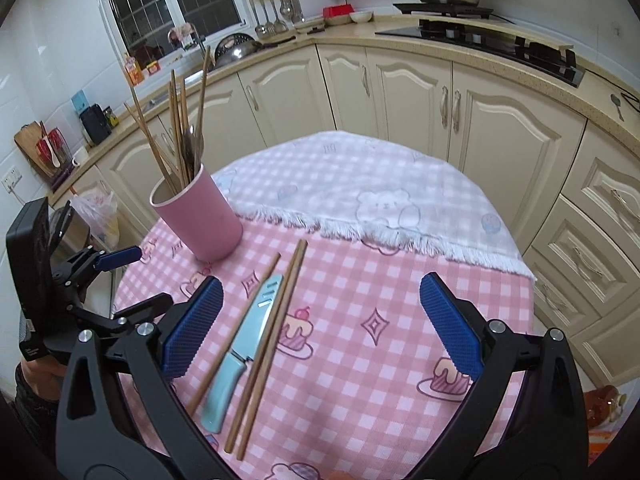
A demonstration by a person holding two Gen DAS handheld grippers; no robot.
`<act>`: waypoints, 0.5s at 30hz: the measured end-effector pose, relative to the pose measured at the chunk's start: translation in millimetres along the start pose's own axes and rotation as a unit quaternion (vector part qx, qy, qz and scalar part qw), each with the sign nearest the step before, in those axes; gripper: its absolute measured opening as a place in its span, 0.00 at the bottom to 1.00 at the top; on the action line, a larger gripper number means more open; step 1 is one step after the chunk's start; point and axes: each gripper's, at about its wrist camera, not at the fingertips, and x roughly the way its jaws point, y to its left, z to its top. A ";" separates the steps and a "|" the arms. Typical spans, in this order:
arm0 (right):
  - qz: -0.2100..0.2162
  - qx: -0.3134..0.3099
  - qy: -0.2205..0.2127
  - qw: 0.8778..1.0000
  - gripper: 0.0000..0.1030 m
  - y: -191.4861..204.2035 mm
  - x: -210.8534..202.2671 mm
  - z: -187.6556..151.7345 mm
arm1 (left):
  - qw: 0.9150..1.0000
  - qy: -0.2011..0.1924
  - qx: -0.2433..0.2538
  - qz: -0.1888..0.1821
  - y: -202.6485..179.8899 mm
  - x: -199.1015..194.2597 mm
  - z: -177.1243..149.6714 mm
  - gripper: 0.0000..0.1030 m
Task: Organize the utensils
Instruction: 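Lower both open tools toward the last chopsticks beside the blue knife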
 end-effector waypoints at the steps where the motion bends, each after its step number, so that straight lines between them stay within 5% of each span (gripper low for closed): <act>1: 0.000 -0.001 0.002 1.000 0.94 0.2 1.3 -0.9 | 1.000 0.008 0.004 0.000 -1.2 5.3 -1.6 0.91; 15: -0.010 -0.028 0.045 0.999 0.94 4.6 22.5 -18.9 | 0.994 0.085 0.067 0.011 -23.5 52.9 -10.9 0.91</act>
